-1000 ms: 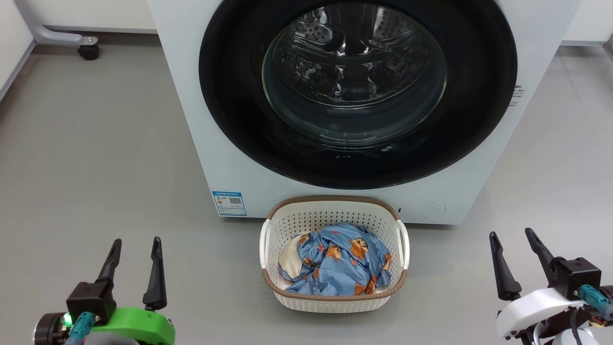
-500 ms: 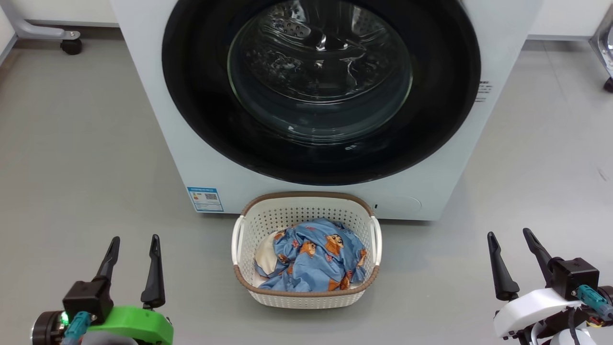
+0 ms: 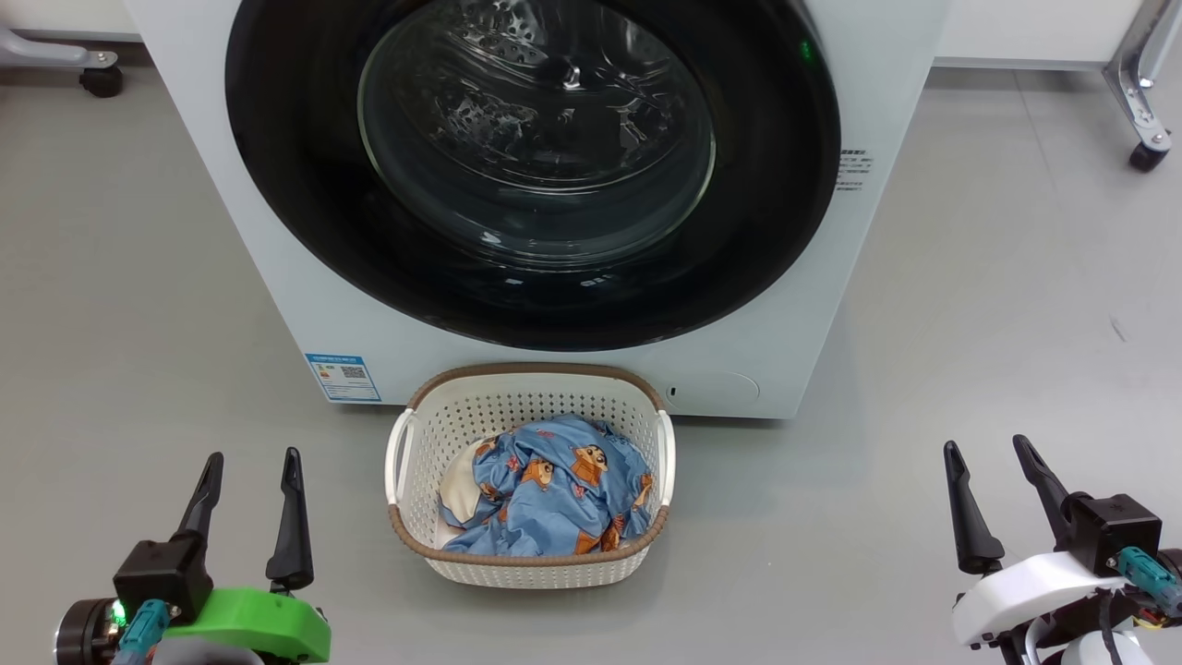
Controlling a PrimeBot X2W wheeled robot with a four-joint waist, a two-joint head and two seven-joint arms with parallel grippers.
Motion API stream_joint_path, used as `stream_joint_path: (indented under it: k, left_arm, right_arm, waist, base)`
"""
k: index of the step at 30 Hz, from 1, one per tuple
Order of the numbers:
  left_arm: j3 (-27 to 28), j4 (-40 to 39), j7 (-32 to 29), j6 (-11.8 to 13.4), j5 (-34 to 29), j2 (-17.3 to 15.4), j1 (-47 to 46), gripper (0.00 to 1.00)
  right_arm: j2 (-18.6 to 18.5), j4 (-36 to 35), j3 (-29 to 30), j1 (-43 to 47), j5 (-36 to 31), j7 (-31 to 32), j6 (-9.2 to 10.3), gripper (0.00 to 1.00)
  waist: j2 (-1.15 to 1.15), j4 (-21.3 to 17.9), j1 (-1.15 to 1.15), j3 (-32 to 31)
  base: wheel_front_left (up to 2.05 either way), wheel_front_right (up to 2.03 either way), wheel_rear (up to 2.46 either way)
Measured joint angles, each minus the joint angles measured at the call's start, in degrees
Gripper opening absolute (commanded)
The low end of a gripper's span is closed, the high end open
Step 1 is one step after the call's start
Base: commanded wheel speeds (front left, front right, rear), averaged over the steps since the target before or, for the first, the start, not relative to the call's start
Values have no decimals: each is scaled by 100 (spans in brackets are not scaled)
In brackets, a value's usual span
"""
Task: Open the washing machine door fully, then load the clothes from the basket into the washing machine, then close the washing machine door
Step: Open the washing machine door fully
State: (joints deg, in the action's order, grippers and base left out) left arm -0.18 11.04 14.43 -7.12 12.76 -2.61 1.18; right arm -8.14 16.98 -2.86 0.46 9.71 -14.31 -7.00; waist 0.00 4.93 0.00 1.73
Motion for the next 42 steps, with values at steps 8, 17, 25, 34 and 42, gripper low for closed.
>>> stream_joint_path:
  k: [8, 17, 25, 34, 42]
  left_arm:
    - [-1, -9, 0, 0, 0, 3, 0, 100]
    - [-1, -9, 0, 0, 2, 7, -1, 100]
    - [0, -9, 0, 0, 2, 7, -1, 100]
    - [-1, -9, 0, 0, 3, 7, -1, 100]
    - [21, -24, 0, 0, 54, 8, 1, 100]
  right_arm:
    - [60, -111, 47, -6, -3, -1, 0, 100]
    - [59, -177, 56, -27, -25, -1, 0, 100]
    - [59, -200, 45, -27, -25, -1, 0, 48]
    - [62, -241, -40, -27, -14, -1, 0, 0]
    - [402, -342, 301, -26, 703, -1, 0, 0]
  waist:
    - [0, -8, 0, 11]
    - [0, -18, 0, 11]
    - [0, -18, 0, -4]
    - [0, -21, 0, -12]
    - [0, -43, 0, -6]
  base:
    - [39, 39, -77]
    - [18, 18, -36]
    - [2, 2, -4]
    - [0, 0, 0]
    - [0, 0, 0]
